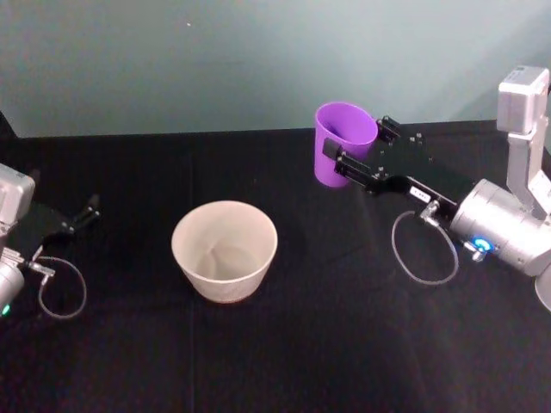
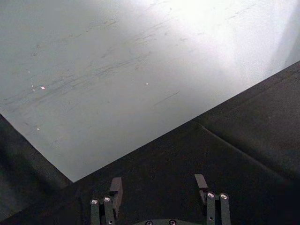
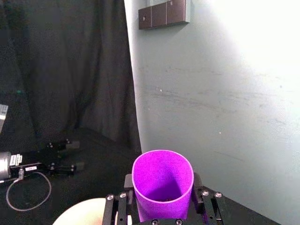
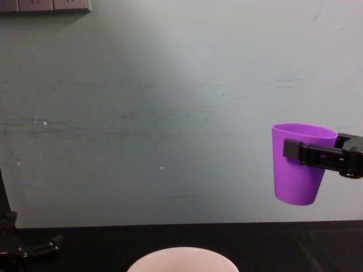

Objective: Pick up the cup and pour the mung beans from the cup into the bowl.

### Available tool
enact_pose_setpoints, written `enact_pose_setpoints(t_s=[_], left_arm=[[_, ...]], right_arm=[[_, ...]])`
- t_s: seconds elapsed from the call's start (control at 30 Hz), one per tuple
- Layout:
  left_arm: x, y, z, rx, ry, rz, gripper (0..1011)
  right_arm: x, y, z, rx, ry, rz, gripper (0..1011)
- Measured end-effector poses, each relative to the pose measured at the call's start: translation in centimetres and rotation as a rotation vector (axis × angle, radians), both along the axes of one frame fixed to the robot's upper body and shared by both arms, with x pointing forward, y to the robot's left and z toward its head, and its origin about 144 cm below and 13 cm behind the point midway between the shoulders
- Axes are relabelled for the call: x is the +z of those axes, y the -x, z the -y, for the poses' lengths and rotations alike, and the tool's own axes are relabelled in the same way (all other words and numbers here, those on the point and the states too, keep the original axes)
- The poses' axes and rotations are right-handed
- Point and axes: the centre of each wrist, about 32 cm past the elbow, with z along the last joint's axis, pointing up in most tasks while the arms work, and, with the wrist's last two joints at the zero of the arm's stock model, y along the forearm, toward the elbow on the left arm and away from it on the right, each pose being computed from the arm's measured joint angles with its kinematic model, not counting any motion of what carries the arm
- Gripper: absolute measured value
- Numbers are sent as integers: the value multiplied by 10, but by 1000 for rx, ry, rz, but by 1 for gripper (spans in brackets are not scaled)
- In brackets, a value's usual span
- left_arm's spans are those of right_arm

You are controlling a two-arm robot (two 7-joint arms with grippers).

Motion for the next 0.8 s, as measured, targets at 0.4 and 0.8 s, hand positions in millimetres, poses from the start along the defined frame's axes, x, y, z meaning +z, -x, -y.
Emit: enact_pose_setpoints(t_s=[0.4,0.8], left_arm=[[0,0,0,0,0,0,1000],[0,0,0,0,0,0,1000]], right_arm=[[0,0,1,4,-4,-2,718],[0,0,1,2,-3,-1,718]])
